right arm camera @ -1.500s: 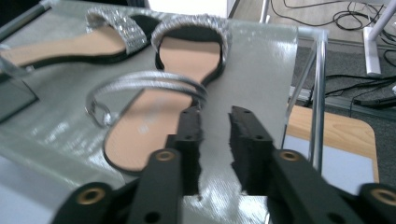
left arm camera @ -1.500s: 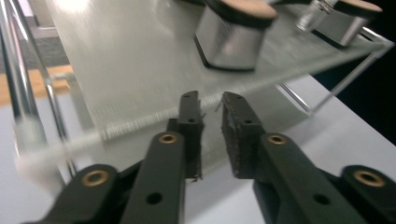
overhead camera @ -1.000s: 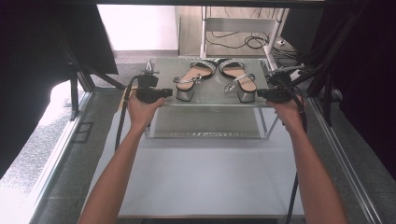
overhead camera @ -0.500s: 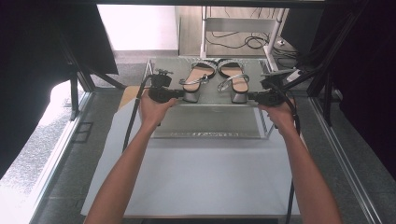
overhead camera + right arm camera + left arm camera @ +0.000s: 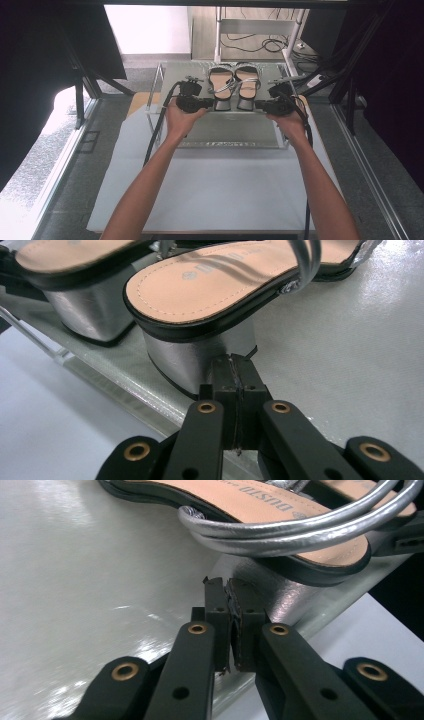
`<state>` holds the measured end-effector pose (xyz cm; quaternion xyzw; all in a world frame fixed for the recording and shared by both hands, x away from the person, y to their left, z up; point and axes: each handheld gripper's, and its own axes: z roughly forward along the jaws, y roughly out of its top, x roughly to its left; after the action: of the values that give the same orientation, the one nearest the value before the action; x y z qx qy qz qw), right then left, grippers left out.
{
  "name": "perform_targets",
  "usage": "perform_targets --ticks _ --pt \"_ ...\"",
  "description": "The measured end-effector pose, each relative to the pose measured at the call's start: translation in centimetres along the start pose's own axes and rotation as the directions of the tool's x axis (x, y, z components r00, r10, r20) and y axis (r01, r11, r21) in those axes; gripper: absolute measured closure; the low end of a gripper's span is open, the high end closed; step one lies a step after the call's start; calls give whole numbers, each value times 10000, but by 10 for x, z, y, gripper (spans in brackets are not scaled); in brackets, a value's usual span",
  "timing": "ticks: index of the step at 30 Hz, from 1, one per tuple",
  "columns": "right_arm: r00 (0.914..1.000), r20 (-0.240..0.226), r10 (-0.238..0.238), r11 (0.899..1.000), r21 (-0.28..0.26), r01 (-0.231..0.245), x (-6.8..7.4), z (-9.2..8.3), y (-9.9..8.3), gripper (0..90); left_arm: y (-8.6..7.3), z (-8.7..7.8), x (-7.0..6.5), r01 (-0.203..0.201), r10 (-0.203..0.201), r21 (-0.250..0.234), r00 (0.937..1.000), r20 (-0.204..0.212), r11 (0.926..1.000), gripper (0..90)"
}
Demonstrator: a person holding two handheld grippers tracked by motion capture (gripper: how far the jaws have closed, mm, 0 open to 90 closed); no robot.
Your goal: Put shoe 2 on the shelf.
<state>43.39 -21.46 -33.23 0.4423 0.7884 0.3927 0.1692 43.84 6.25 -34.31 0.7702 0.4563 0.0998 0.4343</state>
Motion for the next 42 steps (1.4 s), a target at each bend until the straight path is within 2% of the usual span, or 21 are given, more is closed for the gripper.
perform_targets --ticks 3,6,11,13,15,19,23,26,29,31,34,37,42 --pt "10000 18 11 10000 -77 -11 2 1 -1 898 -1 0 2 81 -81 -40 10000 18 10000 842" --pt "10000 86 -45 9998 -168 46 2 1 -2 897 -1 0 5 305 -304 -42 9993 205 9995 814" --pt "10000 -27 30 9995 -317 -31 0 1 -4 882 -2 0 3 86 -86 -73 10000 -6 9999 808" --pt "9998 -79 194 9988 -440 -197 -3 0 -7 858 -4 -3 5 129 -129 -123 9999 44 9998 739" --pt "9997 -89 235 9979 -605 -240 -6 -6 -11 848 -6 -11 7 188 -179 -362 9995 270 9992 667" --pt "9990 -363 264 9911 -1298 -309 -9 -28 -21 816 -16 -38 9 -47 91 -920 9989 467 9957 628" --pt "9980 -619 119 9836 -1789 -228 -10 -56 -42 760 -36 -64 8 -483 560 -1211 9966 610 9915 586" --pt "9969 -781 -6 9804 -1965 -148 -10 -70 -64 696 -59 -81 7 -632 739 -1347 9943 763 9889 560" --pt "9966 -821 -107 9802 -1977 -58 -9 -81 -90 603 -82 -92 8 -686 801 -1269 9930 872 9895 539" --pt "9968 -797 -105 9782 -2073 -63 -10 -87 -109 569 -96 -96 8 -869 957 -1065 9922 804 9905 524" --pt "9964 -844 -66 9774 -2112 -114 -13 -91 -135 540 -111 -101 11 -876 952 -943 9923 793 9917 500" --pt "9960 -890 30 9787 -2040 -212 -15 -88 -152 524 -123 -103 14 -772 848 -879 9926 868 9931 484" --pt "9972 -714 216 9783 -2041 -358 -18 -87 -160 467 -131 -105 16 -616 701 -863 9925 997 9944 446"
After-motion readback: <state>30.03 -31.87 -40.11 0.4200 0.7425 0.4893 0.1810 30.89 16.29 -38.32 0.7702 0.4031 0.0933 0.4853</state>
